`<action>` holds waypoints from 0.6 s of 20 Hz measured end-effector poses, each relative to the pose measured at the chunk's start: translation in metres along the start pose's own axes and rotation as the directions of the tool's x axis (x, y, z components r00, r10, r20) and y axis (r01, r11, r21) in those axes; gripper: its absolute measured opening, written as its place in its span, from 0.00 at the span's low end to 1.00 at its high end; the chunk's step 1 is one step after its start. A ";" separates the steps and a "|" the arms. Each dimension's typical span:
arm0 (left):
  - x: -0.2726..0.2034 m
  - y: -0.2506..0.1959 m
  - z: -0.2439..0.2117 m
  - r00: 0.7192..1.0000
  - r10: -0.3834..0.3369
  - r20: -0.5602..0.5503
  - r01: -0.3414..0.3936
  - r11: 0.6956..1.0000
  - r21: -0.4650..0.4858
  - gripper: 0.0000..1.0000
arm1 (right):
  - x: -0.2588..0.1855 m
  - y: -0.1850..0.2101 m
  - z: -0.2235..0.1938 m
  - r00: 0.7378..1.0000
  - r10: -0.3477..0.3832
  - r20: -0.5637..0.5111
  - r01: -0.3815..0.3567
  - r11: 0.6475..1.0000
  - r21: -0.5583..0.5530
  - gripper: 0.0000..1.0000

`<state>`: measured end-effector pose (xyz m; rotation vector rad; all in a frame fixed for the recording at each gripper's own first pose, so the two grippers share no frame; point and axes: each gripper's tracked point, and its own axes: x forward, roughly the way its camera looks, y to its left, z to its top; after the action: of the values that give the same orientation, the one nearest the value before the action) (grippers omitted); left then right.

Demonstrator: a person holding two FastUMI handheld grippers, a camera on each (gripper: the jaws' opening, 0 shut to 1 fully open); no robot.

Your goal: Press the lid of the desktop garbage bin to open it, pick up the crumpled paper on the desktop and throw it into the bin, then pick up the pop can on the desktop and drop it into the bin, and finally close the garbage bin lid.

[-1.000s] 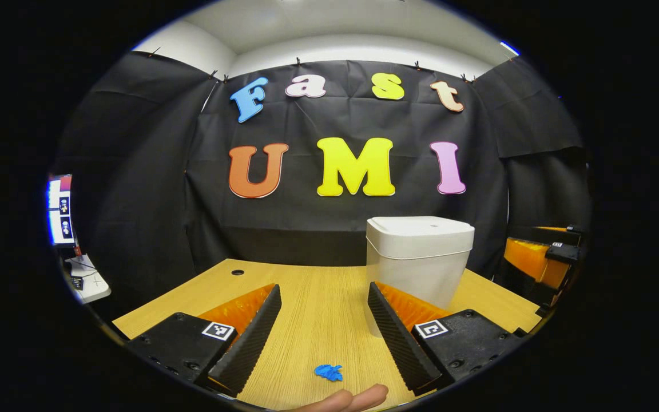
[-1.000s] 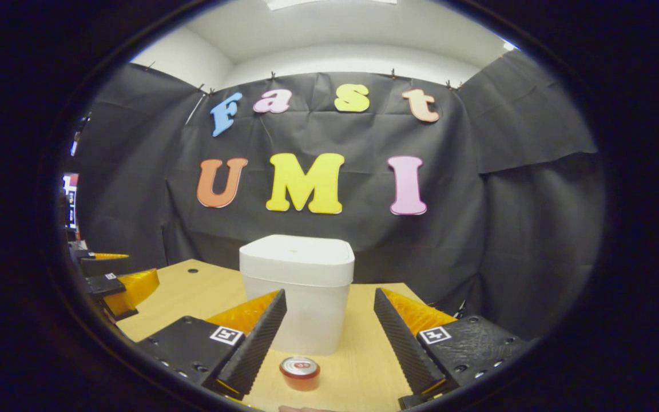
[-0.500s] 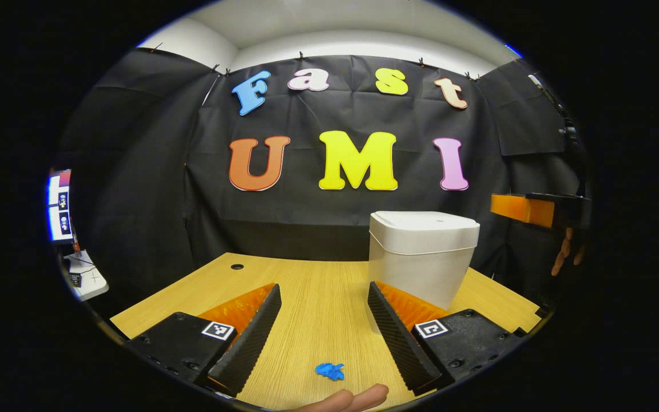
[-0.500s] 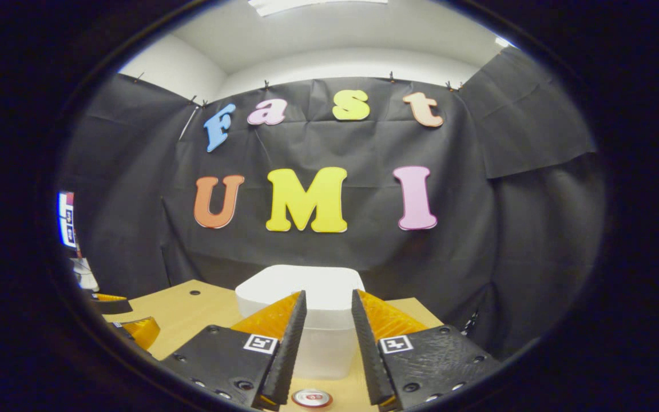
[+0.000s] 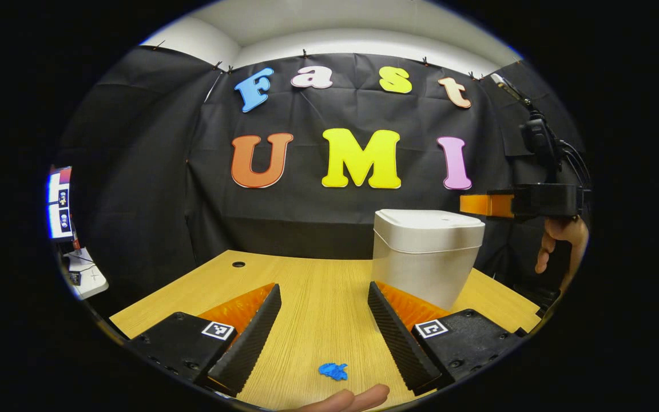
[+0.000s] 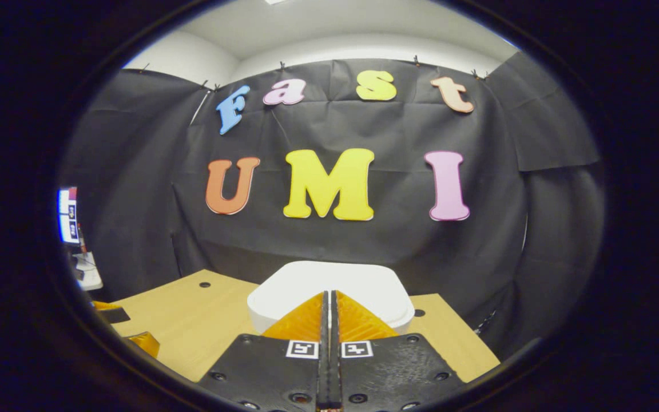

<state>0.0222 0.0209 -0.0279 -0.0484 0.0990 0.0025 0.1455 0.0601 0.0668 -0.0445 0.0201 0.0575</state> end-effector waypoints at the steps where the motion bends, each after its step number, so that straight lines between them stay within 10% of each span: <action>1: 0.000 0.002 0.001 1.000 0.004 0.001 -0.004 1.000 -0.003 0.98 | 0.004 -0.001 0.000 1.000 -0.002 -0.008 0.002 1.000 0.004 0.00; 12: 0.002 0.009 -0.002 1.000 0.008 -0.015 -0.008 1.000 -0.010 0.99 | 0.044 0.000 -0.010 0.966 -0.059 -0.253 0.077 0.995 0.062 0.00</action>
<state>0.0244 0.0295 -0.0309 -0.0578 0.1142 0.0106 0.1892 0.0618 0.0559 0.0195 0.2738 -0.0178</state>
